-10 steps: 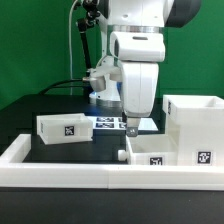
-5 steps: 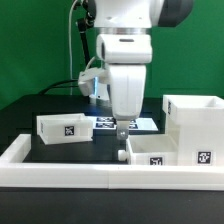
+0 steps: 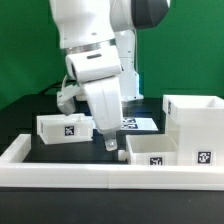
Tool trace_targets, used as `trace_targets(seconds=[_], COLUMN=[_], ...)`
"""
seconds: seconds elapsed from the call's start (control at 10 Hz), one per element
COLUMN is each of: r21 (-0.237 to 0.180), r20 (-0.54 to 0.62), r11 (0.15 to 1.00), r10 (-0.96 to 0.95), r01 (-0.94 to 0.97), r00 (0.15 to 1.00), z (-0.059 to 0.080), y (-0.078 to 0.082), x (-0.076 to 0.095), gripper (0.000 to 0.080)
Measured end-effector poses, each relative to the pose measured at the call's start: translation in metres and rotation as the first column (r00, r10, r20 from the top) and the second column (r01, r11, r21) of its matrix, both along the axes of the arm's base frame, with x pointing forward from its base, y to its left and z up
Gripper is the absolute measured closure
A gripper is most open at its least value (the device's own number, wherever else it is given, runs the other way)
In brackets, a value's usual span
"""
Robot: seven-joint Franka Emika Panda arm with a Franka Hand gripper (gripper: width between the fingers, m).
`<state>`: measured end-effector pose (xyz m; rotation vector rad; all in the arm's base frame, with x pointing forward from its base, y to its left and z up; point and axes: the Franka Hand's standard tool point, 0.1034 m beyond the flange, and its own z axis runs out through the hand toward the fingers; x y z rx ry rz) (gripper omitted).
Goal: Assemble drawer
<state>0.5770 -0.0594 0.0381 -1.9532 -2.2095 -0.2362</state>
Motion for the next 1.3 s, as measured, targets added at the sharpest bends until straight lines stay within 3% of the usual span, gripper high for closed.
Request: trace_targets(seconds=[0.2,0.5,0.8,0.9,1.1,1.3], r21=[0.012,-0.002,-0.005,-0.022,-0.026,-0.026], r20=[0.024,0.07,0.101,0.162,0.157,0.151], r11=[1.0,0.999,0.998,0.997,0.997,0.997], r10=[-0.022,-0.035,-0.058,-0.073,-0.073,-0.064], r01=[0.022,0.035,0.059,0.078,0.078,0.069], r00=[0.999,0.997,0.993,0.984,0.985,0.986], z=[-0.011,-0.013,-0.012,-0.014,-0.016,-0.019], y=[0.004,0.006,0.019,0.011,0.01,0.02], x=[0.006,0.01,0.015,0.017,0.014,0.013], gripper=[0.0151,0.0151,0.0151,0.0151,0.0151,0.0151])
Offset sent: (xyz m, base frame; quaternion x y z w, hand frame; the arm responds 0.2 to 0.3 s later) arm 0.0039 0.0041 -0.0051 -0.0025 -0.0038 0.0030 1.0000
